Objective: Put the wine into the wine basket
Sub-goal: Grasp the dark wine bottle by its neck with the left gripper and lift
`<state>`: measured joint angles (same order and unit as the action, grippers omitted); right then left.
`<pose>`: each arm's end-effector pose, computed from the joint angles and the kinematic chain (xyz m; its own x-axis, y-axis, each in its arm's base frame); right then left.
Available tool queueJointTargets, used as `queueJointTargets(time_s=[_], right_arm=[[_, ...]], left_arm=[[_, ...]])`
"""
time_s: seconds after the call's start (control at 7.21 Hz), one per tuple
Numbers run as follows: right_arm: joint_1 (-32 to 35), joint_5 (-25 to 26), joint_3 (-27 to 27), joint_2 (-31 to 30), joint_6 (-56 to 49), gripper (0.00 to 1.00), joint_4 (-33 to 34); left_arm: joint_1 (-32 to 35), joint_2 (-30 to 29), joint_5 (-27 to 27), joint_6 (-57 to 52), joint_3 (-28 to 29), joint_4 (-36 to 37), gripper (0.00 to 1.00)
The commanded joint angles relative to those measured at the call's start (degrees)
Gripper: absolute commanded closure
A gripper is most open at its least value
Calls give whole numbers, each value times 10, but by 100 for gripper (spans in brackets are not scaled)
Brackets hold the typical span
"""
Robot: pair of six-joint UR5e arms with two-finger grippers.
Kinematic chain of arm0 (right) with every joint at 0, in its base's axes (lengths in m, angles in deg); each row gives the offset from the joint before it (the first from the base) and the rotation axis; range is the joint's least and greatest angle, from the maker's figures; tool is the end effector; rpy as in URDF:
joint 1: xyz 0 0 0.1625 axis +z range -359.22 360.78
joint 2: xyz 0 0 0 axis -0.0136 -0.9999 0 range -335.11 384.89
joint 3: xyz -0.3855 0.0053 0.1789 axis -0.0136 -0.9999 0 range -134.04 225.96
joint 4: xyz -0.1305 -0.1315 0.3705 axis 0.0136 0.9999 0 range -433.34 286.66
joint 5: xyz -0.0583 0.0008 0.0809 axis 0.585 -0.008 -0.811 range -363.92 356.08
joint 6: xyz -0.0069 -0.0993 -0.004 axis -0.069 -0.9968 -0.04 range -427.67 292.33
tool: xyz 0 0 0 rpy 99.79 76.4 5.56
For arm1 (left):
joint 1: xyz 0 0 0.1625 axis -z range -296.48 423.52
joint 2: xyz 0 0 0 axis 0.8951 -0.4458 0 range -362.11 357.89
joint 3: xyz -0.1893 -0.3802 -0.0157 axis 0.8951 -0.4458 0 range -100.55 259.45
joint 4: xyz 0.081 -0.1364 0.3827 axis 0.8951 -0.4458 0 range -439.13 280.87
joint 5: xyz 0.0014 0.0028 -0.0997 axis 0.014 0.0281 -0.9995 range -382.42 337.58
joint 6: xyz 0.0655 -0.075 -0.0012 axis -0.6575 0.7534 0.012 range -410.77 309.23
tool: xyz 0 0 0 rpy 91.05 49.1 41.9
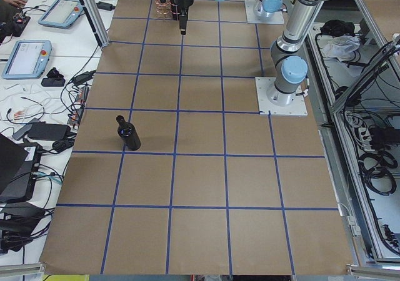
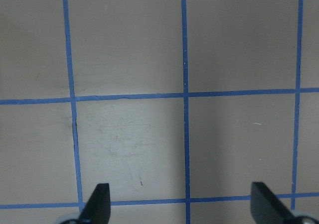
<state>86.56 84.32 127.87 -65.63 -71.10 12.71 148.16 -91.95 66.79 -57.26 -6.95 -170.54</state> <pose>0.0997 -0.5001 0.5551 -0.9996 0.0114 -0.0257 0.0135 0.9965 -0.0829 -0.0880 -0.5044 0.5179 -0.9998 0.0202 0.0089 0.0198 0.9989 -0.0425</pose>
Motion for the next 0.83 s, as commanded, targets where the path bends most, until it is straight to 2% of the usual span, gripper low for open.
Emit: queueJointTargets(time_s=[0.0, 0.69], right_arm=[[0, 0, 0, 0, 0, 0, 0], [0, 0, 0, 0, 0, 0, 0]], left_arm=[[-1, 4, -2, 0, -6, -3, 0], [-3, 0, 3, 3, -6, -19, 0]])
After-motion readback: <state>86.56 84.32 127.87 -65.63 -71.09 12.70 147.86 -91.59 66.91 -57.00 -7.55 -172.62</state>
